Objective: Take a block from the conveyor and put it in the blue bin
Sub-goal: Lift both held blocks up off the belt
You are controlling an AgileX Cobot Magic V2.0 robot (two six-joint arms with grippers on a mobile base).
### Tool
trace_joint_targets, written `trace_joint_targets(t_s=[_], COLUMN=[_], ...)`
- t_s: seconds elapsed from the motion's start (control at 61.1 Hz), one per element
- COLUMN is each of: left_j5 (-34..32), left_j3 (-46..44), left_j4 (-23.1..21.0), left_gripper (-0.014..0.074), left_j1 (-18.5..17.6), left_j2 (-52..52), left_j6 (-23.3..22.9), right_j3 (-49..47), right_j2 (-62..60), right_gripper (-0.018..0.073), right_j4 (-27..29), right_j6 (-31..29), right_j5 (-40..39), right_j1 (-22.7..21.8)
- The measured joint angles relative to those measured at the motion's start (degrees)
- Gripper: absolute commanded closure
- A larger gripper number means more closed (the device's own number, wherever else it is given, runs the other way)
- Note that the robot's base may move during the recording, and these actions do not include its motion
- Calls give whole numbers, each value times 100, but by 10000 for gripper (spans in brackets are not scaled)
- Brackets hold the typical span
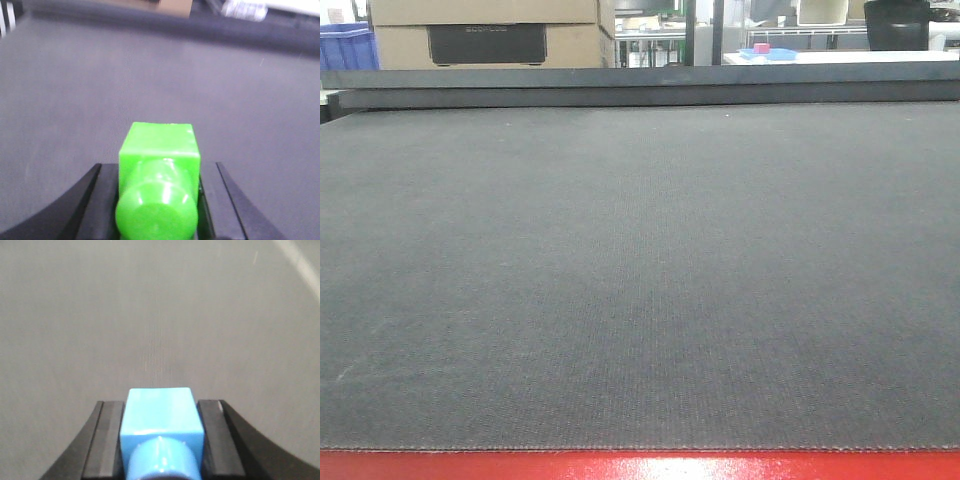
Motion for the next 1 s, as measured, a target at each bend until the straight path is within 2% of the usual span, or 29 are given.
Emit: trace_joint_targets(t_s=[0.147, 0.311, 0.393, 0.639, 0.999], left_j5=[-15, -29, -29, -29, -29], left_j3=[0, 0, 0, 0, 0], left_j4=[81, 712, 848, 906, 906], left_gripper=[707, 707, 707, 707, 707], left_j1=[0, 0, 0, 0, 0], left_j2=[-613, -1173, -1423, -1930, -2003], left_j6=[0, 0, 0, 0, 0], right_j3=[0, 0, 0, 0, 0], right_j2=[-660, -1293, -1568, -1939, -1940], right_gripper=[721, 721, 721, 721, 721], right_j4=[0, 0, 0, 0, 0], right_j6=[0, -7, -7, -7, -16], right_j5=[-31, -228, -395, -577, -577], right_j1=[0, 0, 0, 0, 0])
